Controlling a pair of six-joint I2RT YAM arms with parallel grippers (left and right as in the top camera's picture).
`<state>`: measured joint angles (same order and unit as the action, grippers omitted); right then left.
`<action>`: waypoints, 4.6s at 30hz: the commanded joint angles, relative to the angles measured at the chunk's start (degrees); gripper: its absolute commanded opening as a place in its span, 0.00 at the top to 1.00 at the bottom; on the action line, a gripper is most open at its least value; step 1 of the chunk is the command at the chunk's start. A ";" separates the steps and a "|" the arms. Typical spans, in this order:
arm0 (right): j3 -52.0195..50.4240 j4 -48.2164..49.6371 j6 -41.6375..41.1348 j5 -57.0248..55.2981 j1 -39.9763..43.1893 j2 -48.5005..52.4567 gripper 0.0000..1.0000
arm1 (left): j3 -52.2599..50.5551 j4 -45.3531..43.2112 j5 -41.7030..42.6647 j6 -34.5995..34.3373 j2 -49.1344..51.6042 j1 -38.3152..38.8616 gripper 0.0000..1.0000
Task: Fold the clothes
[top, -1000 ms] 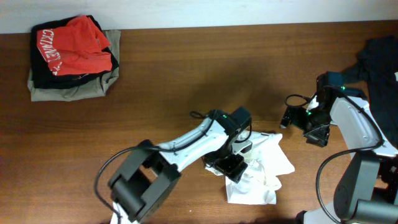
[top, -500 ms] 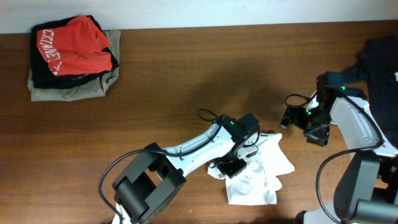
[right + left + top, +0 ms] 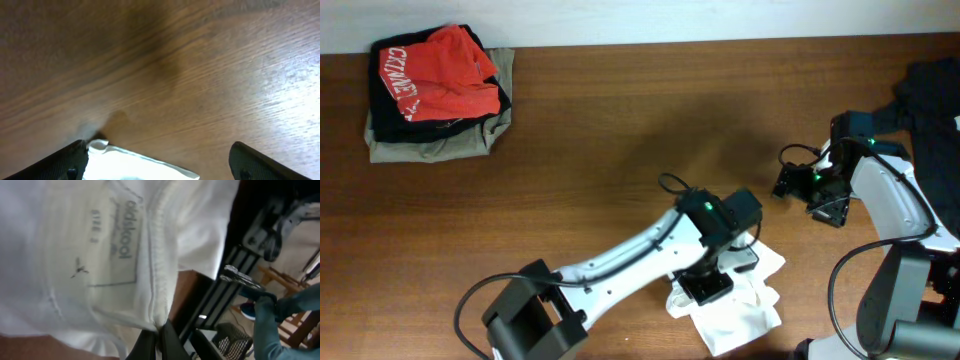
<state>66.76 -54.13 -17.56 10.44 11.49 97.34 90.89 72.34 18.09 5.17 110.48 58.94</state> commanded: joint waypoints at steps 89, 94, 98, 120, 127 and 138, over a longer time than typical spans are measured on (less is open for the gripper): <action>5.20 28.15 -10.86 11.65 -29.92 3.74 0.14 | 2.21 -20.79 15.54 -4.72 20.72 -47.36 0.01; 5.22 31.98 -13.00 14.99 -30.12 10.99 0.18 | 2.21 -20.76 11.82 -5.86 20.72 -47.89 0.01; 5.27 32.22 -12.98 15.96 -30.29 14.12 0.21 | 2.23 -20.39 14.51 -5.40 20.70 -50.21 0.01; 12.41 20.26 -9.75 8.09 -36.59 14.80 0.37 | 2.21 -19.76 11.37 -1.88 20.70 -51.60 0.01; 12.41 21.03 -11.52 7.91 -36.61 14.84 0.50 | 2.21 -19.74 11.37 -1.88 20.72 -51.60 0.01; 12.44 22.62 -12.09 8.33 -36.70 17.90 0.66 | 2.21 -19.54 10.51 -1.88 20.72 -51.60 0.01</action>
<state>78.22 -31.73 -29.61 19.31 -24.82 114.89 94.63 52.45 37.52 2.20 128.44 7.75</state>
